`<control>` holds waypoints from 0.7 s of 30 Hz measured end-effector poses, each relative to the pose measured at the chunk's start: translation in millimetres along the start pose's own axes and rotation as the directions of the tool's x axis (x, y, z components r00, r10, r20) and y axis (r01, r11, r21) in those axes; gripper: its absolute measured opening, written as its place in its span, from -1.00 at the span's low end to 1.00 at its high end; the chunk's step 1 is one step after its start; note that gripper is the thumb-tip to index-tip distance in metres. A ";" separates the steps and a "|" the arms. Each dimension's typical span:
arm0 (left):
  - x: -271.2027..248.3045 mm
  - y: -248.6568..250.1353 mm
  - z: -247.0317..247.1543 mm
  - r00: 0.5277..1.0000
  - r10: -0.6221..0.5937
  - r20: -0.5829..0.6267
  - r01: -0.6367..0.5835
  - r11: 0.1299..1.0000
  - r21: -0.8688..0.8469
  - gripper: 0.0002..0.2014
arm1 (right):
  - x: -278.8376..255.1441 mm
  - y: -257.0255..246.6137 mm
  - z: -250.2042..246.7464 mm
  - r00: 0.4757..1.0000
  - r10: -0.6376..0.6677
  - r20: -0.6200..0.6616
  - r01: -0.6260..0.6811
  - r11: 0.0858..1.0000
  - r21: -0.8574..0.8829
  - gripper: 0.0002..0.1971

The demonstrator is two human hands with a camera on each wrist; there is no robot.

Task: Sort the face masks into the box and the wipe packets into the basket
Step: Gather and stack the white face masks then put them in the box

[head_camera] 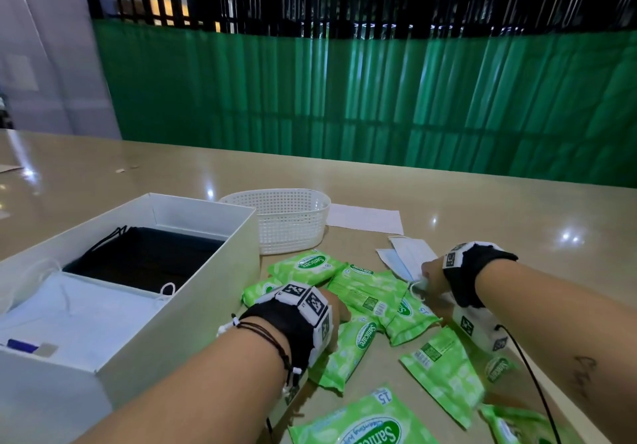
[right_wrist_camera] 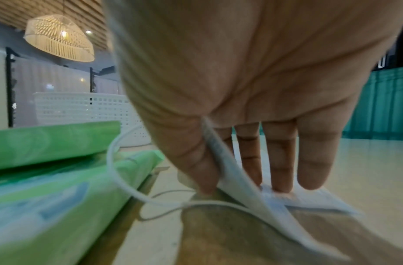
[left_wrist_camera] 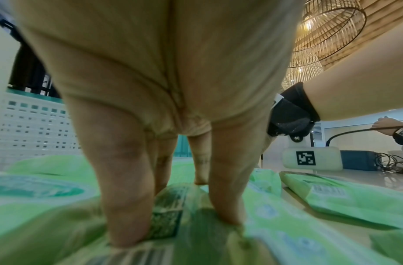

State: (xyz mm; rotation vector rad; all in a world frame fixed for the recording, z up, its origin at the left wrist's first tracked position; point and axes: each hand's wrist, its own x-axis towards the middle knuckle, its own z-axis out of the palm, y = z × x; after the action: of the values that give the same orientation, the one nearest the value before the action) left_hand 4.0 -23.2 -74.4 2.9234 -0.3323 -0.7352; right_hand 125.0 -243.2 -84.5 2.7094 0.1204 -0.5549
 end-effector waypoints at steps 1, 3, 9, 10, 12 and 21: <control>-1.0 -0.8 0.0 1.000 0.027 0.013 -0.027 1.000 -0.016 -0.37 | 11.5 5.2 2.2 1.000 -0.010 -0.023 0.011 0.999 0.032 -0.46; -1.7 -3.1 1.0 0.999 0.036 0.023 -0.035 0.999 -0.017 -0.33 | 41.6 19.5 11.1 0.998 -0.022 -0.053 0.023 1.000 0.021 -0.57; -3.7 -5.2 3.6 0.999 0.039 -0.016 -0.039 0.999 0.005 -0.33 | -19.4 23.7 -9.9 0.987 0.067 -0.145 -0.025 0.961 0.277 -0.61; -3.6 -5.3 3.1 0.999 0.040 -0.010 -0.040 0.999 0.007 -0.36 | -33.9 24.8 -18.3 0.978 0.092 -0.189 -0.013 0.924 0.383 -0.60; -3.1 -4.2 2.1 0.998 0.032 0.046 -0.030 0.998 -0.050 -0.60 | -56.5 28.0 -32.6 0.950 0.149 -0.274 0.027 0.835 0.550 -0.63; -36.0 13.9 -5.7 0.987 -0.081 -0.136 0.035 0.949 -0.312 -0.38 | -160.7 12.2 -60.1 0.787 0.092 -0.610 0.352 0.745 0.567 -0.73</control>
State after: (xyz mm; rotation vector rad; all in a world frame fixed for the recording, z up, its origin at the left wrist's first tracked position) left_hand -26.8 -27.9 -50.9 2.6768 -0.1045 -0.5186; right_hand 1.0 -233.5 34.4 3.5084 0.3584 0.3764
